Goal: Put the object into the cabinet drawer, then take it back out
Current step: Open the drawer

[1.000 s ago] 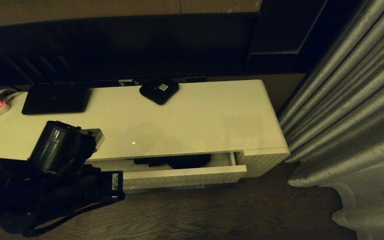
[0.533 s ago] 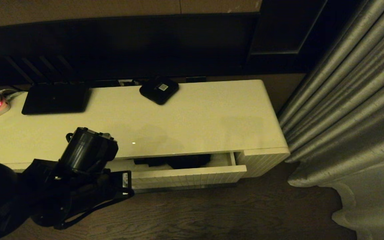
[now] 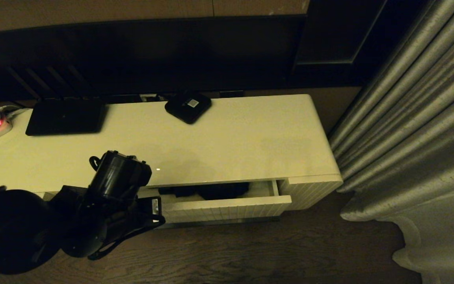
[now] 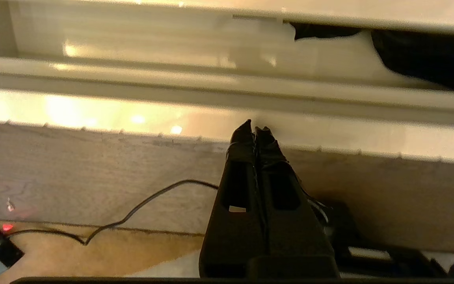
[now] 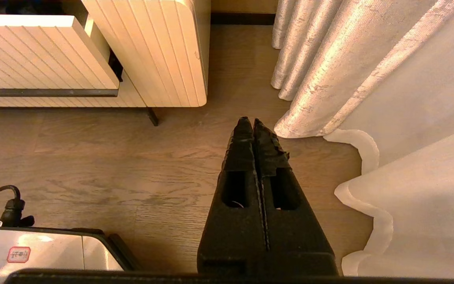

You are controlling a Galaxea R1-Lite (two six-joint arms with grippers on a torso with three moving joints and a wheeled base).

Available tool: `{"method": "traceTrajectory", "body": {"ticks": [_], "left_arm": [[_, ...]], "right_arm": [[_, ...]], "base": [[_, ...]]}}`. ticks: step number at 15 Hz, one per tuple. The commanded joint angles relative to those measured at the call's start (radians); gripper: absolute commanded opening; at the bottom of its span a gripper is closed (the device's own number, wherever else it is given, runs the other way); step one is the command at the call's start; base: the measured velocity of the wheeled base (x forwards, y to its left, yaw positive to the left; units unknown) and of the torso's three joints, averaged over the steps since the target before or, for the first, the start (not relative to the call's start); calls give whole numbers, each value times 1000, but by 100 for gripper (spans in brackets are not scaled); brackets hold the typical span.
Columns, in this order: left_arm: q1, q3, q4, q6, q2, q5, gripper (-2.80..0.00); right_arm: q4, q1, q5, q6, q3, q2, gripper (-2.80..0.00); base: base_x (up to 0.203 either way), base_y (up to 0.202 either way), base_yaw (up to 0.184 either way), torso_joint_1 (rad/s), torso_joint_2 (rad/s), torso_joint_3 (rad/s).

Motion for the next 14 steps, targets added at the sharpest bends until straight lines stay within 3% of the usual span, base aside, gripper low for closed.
{"method": "traceTrajectory", "body": {"ticks": [1, 14], "left_arm": [[10, -10, -19, -3, 38, 6, -280], [10, -43, -3, -27, -21, 4, -280]], "right_arm": [[0, 0, 0, 0, 0, 1, -280], [0, 0, 0, 0, 0, 1, -280]], "base": [[0, 0, 0, 0, 0, 0], [0, 0, 0, 0, 0, 0]]}}
